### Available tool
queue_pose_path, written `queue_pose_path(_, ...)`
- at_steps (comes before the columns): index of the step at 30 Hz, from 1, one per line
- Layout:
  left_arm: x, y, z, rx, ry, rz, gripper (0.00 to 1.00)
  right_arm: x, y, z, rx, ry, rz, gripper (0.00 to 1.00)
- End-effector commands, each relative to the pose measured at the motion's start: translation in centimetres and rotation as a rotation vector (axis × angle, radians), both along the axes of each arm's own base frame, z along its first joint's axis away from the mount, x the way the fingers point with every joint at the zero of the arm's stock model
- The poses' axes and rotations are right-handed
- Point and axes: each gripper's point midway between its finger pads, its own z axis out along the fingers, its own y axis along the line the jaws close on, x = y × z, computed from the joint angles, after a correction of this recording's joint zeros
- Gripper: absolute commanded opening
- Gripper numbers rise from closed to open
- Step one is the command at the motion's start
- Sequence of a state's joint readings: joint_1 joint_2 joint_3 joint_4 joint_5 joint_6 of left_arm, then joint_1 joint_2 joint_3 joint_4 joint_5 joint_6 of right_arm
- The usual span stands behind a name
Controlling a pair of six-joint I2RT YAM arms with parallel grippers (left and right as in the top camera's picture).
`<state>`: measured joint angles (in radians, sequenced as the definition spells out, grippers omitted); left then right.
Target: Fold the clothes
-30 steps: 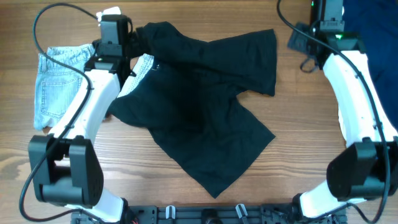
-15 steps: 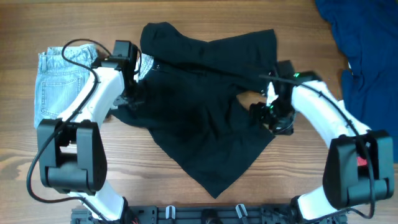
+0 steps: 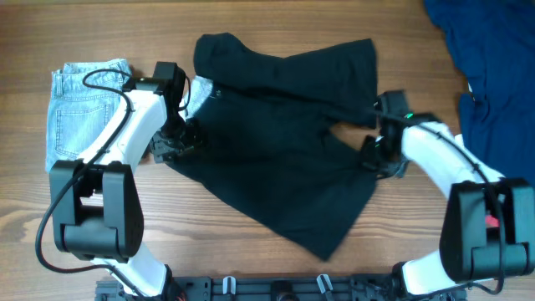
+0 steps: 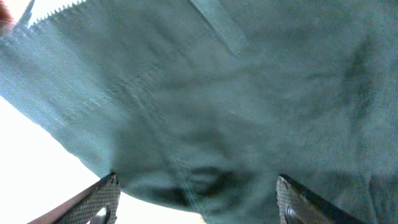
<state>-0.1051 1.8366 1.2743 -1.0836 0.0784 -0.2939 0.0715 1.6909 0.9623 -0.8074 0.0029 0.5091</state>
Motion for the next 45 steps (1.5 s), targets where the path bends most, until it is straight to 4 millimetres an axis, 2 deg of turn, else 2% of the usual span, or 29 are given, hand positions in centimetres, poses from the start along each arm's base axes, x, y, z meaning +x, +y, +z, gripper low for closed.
queue_pose_path(1,-1.5,-1.9,0.3,-0.107,0.069,0.016,0.73,4.9,-7.1,5.5,-0.235,-0.125,-0.094,0.04)
queue_pose_path(2,-2.1,-2.2,0.5,-0.124,0.095,0.019,0.65,6.1,-8.4,7.2,-0.275,-0.159,-0.085,0.04)
queue_pose_path(3,-2.4,-2.5,0.6,-0.144,0.108,0.022,0.52,6.8,-8.7,8.0,-0.287,-0.181,-0.068,0.07)
queue_pose_path(4,-2.7,-3.0,0.8,-0.175,0.124,0.026,0.46,7.1,-8.7,8.4,-0.29,-0.188,-0.044,0.15)
queue_pose_path(5,-2.9,-3.3,0.9,-0.186,0.132,0.026,0.46,6.8,-8.5,8.2,-0.275,-0.175,-0.041,0.18)
queue_pose_path(6,-3.0,-3.6,0.9,-0.199,0.137,0.022,0.48,5.6,-8.0,7.9,-0.253,-0.126,-0.033,0.23)
queue_pose_path(9,-2.5,-6.2,1.6,-0.327,0.108,-0.017,0.58,2.5,-7.8,7.5,-0.24,-0.001,-0.056,0.34)
queue_pose_path(11,-2.2,-7.2,2.1,-0.352,0.074,-0.058,0.61,1.7,-8.1,7.6,-0.258,0.023,-0.13,0.38)
queue_pose_path(13,-2.8,-7.9,2.3,-0.348,0.067,-0.147,0.64,1.2,-9.8,8.4,-0.332,0.006,-0.257,0.39)
queue_pose_path(16,-3.6,-7.3,2.0,-0.273,0.094,-0.179,0.66,1.6,-10.9,10.8,-0.328,-0.07,-0.304,0.41)
queue_pose_path(18,-3.5,-7.3,1.9,-0.264,0.087,-0.186,0.65,0.5,-10.8,12.1,-0.323,-0.078,-0.314,0.44)
queue_pose_path(19,-3.5,-7.4,1.8,-0.264,0.085,-0.186,0.64,-0.2,-10.2,12.1,-0.29,-0.056,-0.318,0.44)
queue_pose_path(22,-3.5,-7.5,1.5,-0.256,0.081,-0.195,0.62,-1.7,-3.1,9.6,0.061,0.039,-0.009,0.43)
queue_pose_path(24,-3.9,-7.6,0.3,-0.253,0.084,-0.174,0.62,-3.4,-1.8,7.5,0.084,0.095,0.018,0.43)
queue_pose_path(25,-4.1,-7.6,-0.3,-0.253,0.081,-0.168,0.62,-3.8,-0.3,6.0,0.132,0.098,0.047,0.43)
queue_pose_path(28,-3.9,-8.6,-2.7,-0.265,0.019,-0.19,0.6,-4.5,2.1,2.9,0.213,0.076,0.088,0.43)
queue_pose_path(30,-4.6,-9.0,-3.9,-0.263,0.021,-0.187,0.57,-5.3,2.2,0.8,0.212,0.078,0.06,0.43)
queue_pose_path(32,-6.5,-8.8,-5.0,-0.245,0.072,-0.157,0.52,-6.3,2.0,-1.0,0.203,0.083,0.034,0.43)
queue_pose_path(33,-7.4,-8.5,-5.4,-0.234,0.099,-0.138,0.47,-6.9,1.4,-1.9,0.168,0.089,0.001,0.43)
queue_pose_path(34,-8.2,-8.3,-5.7,-0.227,0.125,-0.13,0.37,-7.5,0.8,-2.4,0.131,0.102,-0.06,0.43)
queue_pose_path(37,-10.6,-7.2,-6.3,-0.184,0.207,-0.094,0.19,-7.7,0.0,-2.7,0.085,0.105,-0.123,0.43)
queue_pose_path(40,-13.2,-6.4,-5.8,-0.147,0.319,-0.038,0.2,-8.9,-1.4,-2.7,-0.005,0.151,-0.264,0.43)
queue_pose_path(45,-15.2,-5.7,-4.9,-0.119,0.413,-0.027,0.21,-10.8,-3.3,-2.4,-0.018,0.224,-0.465,0.43)
